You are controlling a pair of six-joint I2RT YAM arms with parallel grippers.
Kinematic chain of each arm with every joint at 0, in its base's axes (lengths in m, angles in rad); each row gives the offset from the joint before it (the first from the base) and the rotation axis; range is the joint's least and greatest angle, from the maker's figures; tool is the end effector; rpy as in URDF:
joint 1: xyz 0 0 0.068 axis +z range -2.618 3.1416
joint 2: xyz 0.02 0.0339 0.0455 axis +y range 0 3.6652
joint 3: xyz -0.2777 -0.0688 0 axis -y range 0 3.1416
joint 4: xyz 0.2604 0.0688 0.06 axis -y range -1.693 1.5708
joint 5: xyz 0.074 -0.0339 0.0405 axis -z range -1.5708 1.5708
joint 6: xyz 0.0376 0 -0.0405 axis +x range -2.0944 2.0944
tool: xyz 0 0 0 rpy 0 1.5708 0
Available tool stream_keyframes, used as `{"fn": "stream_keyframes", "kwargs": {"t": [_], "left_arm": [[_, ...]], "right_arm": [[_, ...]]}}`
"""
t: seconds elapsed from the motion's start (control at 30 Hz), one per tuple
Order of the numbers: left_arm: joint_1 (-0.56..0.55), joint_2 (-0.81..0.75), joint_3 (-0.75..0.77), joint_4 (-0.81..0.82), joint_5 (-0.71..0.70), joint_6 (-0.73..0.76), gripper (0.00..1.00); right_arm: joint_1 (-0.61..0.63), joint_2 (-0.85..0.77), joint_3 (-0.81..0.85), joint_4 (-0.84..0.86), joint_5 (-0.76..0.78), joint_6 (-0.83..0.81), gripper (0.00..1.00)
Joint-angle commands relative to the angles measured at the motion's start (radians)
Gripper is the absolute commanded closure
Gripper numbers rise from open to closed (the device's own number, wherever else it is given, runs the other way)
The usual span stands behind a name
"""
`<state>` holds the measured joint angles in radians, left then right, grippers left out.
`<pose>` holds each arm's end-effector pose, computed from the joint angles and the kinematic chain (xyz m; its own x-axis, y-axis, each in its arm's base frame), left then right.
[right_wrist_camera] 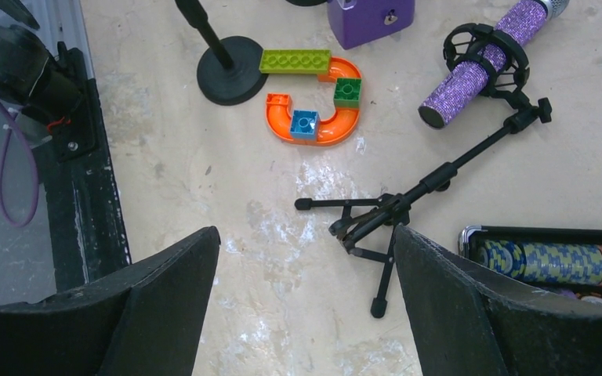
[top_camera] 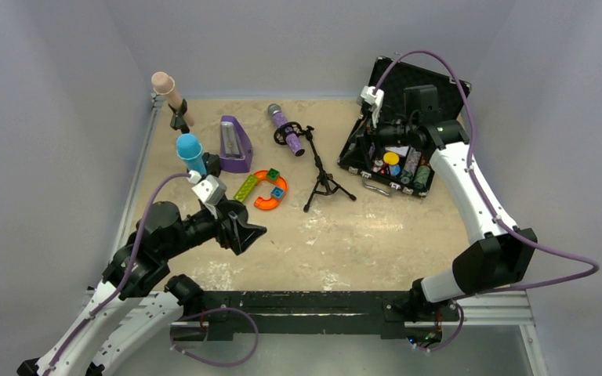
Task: Attach the microphones to the stand
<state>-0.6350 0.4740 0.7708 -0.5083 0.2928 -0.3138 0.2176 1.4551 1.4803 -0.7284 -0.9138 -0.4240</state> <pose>0.0837 -0.0751 0.3507 -0.4062 -0.0678 -0.9113 0.7041 0.6124 -0.3594 0.3067 0.0983 0.3932 -0.2786 -0.3189 -0.9059 -0.9175 0.3673 0.1529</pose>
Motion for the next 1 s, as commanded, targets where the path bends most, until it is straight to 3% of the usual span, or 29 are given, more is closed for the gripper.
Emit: {"fn": "stream_keyframes", "kwargs": {"t": [0.0, 0.97], "left_arm": [[0.006, -0.002, -0.049, 0.058, -0.006, 0.043, 0.09], [0.005, -0.016, -0.047, -0.007, 0.015, 0.102, 0.09]], "right_arm": [[0.023, 0.025, 0.077, -0.017, 0.032, 0.01, 0.15], [0.077, 0.206, 0.279, -0.086, 0.098, 0.013, 0.15]]}}
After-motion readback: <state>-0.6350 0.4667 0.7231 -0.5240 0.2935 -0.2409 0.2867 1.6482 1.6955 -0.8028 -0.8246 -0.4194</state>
